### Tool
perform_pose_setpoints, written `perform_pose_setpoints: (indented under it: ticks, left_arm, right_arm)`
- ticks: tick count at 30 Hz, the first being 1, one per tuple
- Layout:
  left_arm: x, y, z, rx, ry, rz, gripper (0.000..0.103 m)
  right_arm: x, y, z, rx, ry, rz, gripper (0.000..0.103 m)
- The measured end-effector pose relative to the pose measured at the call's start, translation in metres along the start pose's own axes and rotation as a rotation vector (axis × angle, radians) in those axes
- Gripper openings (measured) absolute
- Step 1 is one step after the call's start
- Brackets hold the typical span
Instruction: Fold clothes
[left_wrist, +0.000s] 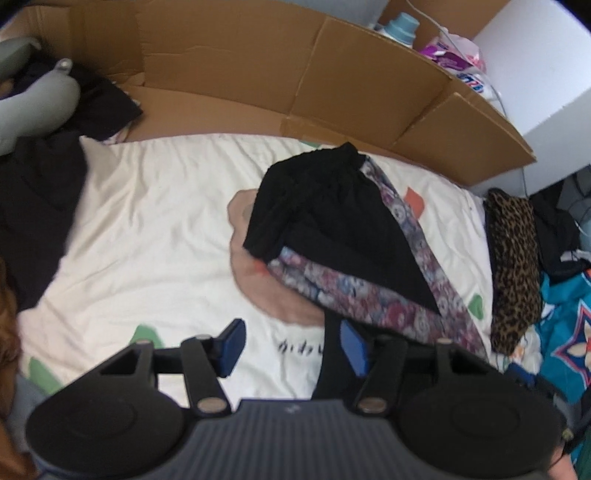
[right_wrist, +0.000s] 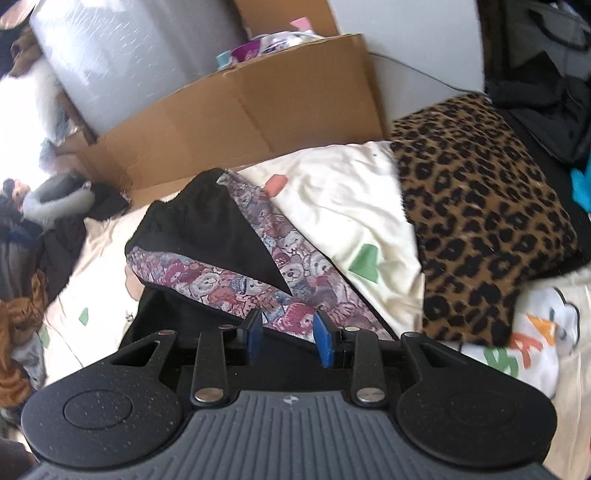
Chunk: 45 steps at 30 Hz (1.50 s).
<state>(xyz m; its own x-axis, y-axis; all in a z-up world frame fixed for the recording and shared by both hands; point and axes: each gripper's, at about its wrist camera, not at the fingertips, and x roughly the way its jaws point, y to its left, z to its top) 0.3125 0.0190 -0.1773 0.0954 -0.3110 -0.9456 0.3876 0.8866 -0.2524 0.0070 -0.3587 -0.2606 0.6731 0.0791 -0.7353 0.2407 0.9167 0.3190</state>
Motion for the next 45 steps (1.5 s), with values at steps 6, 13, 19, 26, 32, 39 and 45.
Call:
perform_pose_setpoints:
  ticks: [6, 13, 19, 26, 32, 39, 45]
  left_arm:
    - [0.056, 0.008, 0.011, -0.049, -0.005, -0.030, 0.060]
    - [0.119, 0.027, 0.019, -0.169, -0.023, -0.050, 0.060]
    - [0.140, 0.038, 0.017, -0.224, -0.121, -0.063, 0.062]
    - [0.150, 0.053, -0.001, -0.306, -0.241, -0.112, 0.068]
    - [0.168, 0.066, -0.014, -0.432, -0.218, -0.198, 0.069]
    - [0.182, 0.077, -0.027, -0.518, -0.243, -0.303, 0.071]
    - [0.186, 0.079, -0.027, -0.557, -0.251, -0.392, 0.053]
  right_arm:
    - [0.020, 0.005, -0.005, -0.056, 0.015, 0.006, 0.037]
    - [0.039, 0.007, -0.001, -0.187, 0.059, -0.010, 0.042]
    - [0.057, 0.005, -0.007, -0.199, 0.050, 0.027, 0.042]
    - [0.073, 0.015, -0.015, -0.203, 0.065, 0.036, 0.046]
    - [0.074, 0.014, -0.018, -0.264, 0.065, -0.012, 0.056]
    - [0.086, 0.017, -0.031, -0.305, 0.089, -0.037, 0.057]
    - [0.088, 0.019, -0.033, -0.319, 0.088, -0.038, 0.058]
